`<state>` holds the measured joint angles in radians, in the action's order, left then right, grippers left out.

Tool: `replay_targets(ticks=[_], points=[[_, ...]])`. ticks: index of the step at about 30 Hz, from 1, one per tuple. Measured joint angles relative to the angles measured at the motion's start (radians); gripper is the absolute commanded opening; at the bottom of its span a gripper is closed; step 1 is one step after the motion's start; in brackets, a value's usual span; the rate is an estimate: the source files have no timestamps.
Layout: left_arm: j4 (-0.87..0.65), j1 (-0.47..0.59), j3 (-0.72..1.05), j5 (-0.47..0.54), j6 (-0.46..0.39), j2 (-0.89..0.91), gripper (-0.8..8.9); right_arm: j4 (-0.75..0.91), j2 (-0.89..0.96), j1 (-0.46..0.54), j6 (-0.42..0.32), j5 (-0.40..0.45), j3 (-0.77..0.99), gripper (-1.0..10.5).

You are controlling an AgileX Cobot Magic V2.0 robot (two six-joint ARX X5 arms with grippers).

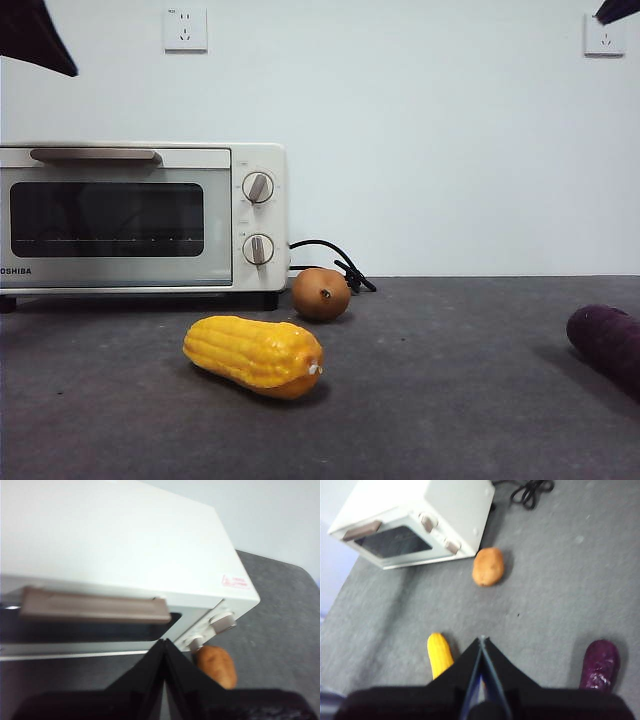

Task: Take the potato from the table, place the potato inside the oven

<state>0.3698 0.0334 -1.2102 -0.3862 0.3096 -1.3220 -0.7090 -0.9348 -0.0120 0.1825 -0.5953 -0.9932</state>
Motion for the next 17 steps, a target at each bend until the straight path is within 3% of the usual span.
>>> replay_targets(ticks=[6,17], points=[[0.035,0.018,-0.137,-0.063,0.021,-0.152,-0.05,-0.016,-0.012,0.000,-0.035,-0.005,0.000,0.0],[0.083,0.079,-0.230,-0.061,0.059,-0.308,-0.05,-0.016,-0.012,0.000,-0.046,-0.005,0.000,0.0]])
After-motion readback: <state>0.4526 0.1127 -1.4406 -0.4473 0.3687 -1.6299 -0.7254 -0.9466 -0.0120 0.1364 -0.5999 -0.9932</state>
